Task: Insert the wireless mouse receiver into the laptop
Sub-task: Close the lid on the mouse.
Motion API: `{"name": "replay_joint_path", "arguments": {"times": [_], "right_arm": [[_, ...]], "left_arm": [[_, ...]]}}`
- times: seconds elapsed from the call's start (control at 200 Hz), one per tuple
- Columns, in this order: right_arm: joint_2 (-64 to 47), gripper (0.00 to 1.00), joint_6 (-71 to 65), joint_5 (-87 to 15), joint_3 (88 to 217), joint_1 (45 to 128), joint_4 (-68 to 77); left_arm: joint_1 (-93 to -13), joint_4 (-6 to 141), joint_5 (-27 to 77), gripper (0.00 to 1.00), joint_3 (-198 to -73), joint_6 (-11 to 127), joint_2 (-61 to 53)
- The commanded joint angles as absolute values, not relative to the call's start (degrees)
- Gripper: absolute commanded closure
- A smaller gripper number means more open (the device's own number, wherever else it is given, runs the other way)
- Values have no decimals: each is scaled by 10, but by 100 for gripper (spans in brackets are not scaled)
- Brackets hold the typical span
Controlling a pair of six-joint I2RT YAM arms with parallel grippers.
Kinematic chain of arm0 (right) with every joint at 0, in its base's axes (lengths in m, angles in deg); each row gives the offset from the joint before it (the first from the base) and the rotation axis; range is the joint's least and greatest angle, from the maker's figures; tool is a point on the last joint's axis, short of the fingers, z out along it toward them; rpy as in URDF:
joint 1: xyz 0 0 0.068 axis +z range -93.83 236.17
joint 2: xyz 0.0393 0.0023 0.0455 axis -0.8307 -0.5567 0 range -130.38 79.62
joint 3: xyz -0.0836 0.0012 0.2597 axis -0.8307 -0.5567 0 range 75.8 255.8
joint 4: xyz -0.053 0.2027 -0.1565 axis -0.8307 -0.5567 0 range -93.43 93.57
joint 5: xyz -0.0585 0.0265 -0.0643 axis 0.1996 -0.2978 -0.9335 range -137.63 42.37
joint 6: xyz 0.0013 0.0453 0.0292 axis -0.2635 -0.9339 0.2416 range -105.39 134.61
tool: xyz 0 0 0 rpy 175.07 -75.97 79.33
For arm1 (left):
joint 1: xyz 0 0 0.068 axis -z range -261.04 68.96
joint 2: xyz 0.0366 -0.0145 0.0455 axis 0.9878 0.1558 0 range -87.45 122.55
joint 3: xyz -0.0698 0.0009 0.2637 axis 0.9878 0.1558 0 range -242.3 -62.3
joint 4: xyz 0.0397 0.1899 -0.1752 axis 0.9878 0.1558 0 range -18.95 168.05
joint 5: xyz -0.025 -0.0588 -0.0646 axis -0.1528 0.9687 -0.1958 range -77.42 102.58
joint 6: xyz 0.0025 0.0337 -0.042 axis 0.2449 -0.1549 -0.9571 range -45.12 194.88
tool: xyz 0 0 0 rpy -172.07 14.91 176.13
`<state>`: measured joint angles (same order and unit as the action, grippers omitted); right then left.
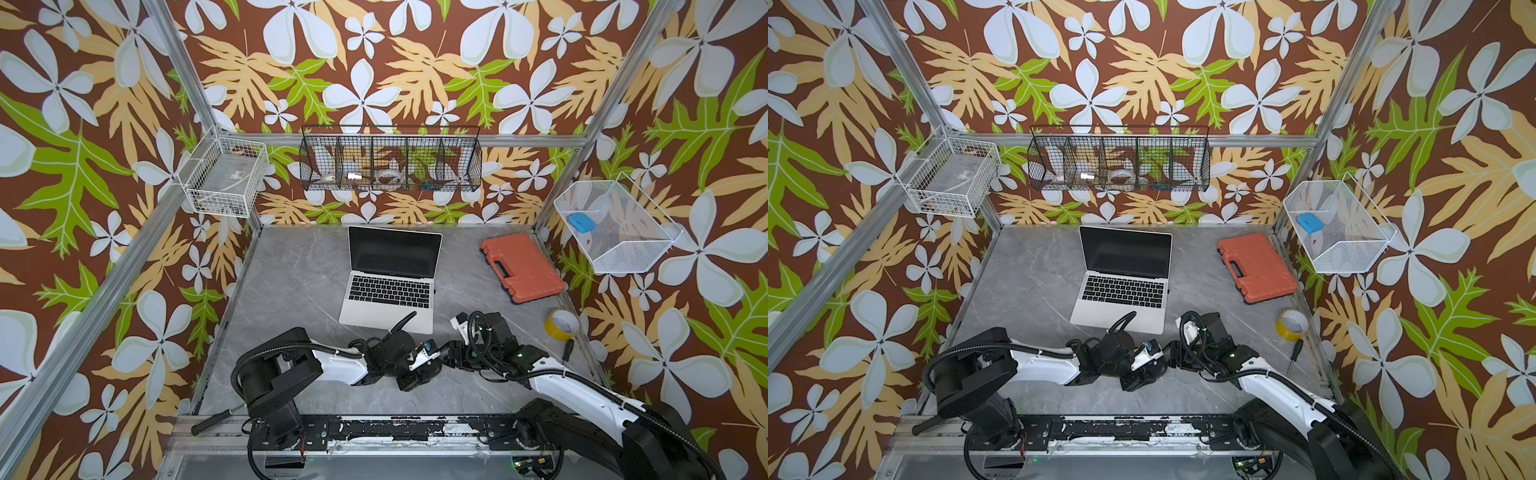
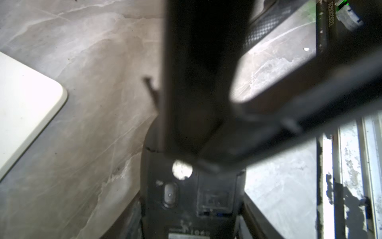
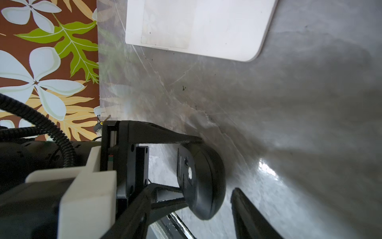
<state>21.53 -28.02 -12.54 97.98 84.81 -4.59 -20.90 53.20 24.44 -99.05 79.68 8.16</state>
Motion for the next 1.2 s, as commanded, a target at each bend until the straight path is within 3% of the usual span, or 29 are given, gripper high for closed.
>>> {"name": "replay_joint_path", "arguments": {"times": [0.0,0.13,0.42,1.196], "right_arm": [[220,50,-267,-139,981,849,-70],[226,72,-259,-149,986,848,-81],[202,86,-261,-122,979,849,-53],[112,91,-255,-104,964,860,-21]], "left_arm": [[-209,547,236,60,-993,792,82],[-209,548,233,60,-995,792,82],[-209,550,237,62,-998,792,86],[-209,550,251,67,-1003,788,97]]}}
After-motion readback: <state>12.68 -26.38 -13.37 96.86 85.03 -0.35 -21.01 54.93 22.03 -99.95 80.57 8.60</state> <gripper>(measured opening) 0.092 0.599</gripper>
